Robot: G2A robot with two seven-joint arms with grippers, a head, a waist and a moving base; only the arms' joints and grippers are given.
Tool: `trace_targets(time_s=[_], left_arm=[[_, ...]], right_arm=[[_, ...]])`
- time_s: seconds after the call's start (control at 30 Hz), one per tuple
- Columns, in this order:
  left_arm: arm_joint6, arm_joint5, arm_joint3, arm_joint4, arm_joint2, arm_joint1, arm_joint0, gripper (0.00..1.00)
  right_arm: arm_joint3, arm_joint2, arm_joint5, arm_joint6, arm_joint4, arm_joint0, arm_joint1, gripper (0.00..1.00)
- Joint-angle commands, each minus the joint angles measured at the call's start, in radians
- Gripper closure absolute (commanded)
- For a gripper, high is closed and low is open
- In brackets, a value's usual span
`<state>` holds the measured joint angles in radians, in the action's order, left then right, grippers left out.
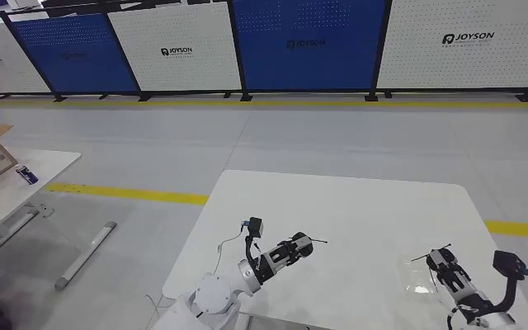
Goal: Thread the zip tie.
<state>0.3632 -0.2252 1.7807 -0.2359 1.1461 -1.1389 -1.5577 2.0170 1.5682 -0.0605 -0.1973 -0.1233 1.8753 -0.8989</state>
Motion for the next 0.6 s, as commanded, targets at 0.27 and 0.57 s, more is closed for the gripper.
trace_targets(time_s=[0.27, 0.57], left_arm=[[0.000, 0.000, 0.000, 0.000, 0.000, 0.000, 0.000, 1.00], [0.000, 0.000, 0.000, 0.000, 0.000, 0.000, 0.000, 1.00]], right_arm=[[-0.010, 0.007, 0.008, -0.030, 0.033, 0.002, -0.001, 1.00], [0.006, -0.027, 0.108, 0.038, 0.214, 0.025, -0.025, 1.00]])
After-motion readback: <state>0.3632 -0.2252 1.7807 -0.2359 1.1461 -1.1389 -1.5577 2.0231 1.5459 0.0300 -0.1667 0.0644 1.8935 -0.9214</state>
